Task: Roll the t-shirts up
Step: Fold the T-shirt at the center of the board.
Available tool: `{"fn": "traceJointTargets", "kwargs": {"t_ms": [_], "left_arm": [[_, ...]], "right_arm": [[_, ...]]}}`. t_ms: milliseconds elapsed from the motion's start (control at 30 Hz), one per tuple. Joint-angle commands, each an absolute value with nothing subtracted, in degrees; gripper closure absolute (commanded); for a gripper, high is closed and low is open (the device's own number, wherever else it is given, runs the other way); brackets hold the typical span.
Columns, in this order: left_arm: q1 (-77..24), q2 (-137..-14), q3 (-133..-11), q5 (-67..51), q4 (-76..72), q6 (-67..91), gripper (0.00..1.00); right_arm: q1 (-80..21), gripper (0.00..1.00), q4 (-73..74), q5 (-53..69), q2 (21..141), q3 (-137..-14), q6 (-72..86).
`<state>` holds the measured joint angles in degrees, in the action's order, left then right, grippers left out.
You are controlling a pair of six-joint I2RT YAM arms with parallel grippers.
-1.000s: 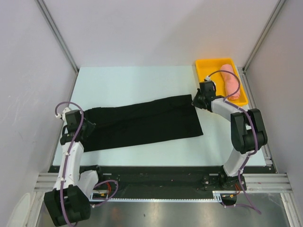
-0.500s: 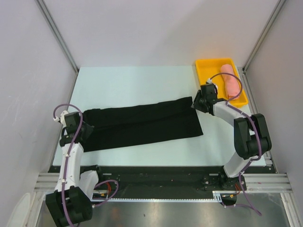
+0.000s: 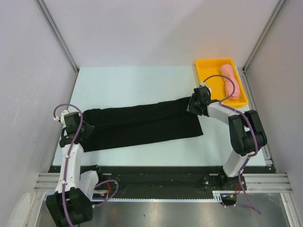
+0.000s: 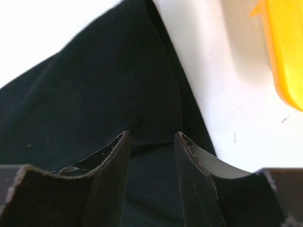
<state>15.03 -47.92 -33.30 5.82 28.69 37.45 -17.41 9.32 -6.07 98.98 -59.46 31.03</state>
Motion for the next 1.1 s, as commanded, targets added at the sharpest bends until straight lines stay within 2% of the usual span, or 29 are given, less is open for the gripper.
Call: {"fn": "traceJointTargets", "kwargs": {"t_ms": [0,200,300,333,400,433,467,733,767,867,900,933,1000,1067], "left_arm": [[15.6,-47.1,-32.9,5.5,27.2,36.2,1.00],[15.6,-47.5,-33.0,5.4,26.7,35.9,1.00],[15.6,-47.7,-33.1,5.3,26.5,35.9,1.00],[15.6,-47.9,-33.3,5.3,26.5,35.9,1.00],[15.6,-48.0,-33.6,5.4,26.5,35.6,1.00],[15.6,-48.2,-34.0,5.4,26.5,35.5,1.00],[15.6,-48.3,-34.2,5.4,26.5,35.3,1.00],[15.7,-48.6,-37.4,6.8,27.9,33.7,1.00],[15.7,-48.5,-37.4,6.5,28.0,33.5,1.00],[15.7,-48.3,-36.7,6.1,27.5,33.5,1.00],[15.7,-48.3,-36.4,5.9,27.3,33.7,1.00],[15.7,-48.3,-36.0,5.5,27.2,33.7,1.00],[15.7,-48.4,-35.7,5.2,27.0,33.8,1.00],[15.7,-48.4,-35.5,5.1,27.0,33.8,1.00]], "right_arm": [[-17.3,0.52,8.0,-8.6,100.6,-61.0,30.6],[-17.1,0.56,7.7,-9.1,102.3,-62.3,30.8],[-16.4,0.68,7.9,-9.2,102.5,-62.8,30.8],[-16.3,0.76,8.1,-9.4,102.3,-62.8,30.5],[-15.8,0.85,8.2,-9.3,102.2,-63.0,30.3],[-15.3,0.95,8.3,-9.1,102.1,-63.1,30.2],[-14.9,1.00,8.4,-9.1,101.7,-63.2,30.1],[-14.2,1.00,9.2,-8.9,97.2,-63.6,28.8],[-14.4,0.99,9.4,-8.5,97.1,-63.8,29.0],[-15.1,0.77,10.6,-7.5,97.0,-64.1,30.4],[-15.6,0.64,10.5,-7.7,97.3,-64.1,30.5],[-16.2,0.58,10.3,-8.1,97.5,-64.1,30.8],[-17.0,0.52,10.1,-8.2,98.1,-64.2,32.2],[-17.2,0.52,10.3,-8.2,99.4,-64.7,33.4]]}}
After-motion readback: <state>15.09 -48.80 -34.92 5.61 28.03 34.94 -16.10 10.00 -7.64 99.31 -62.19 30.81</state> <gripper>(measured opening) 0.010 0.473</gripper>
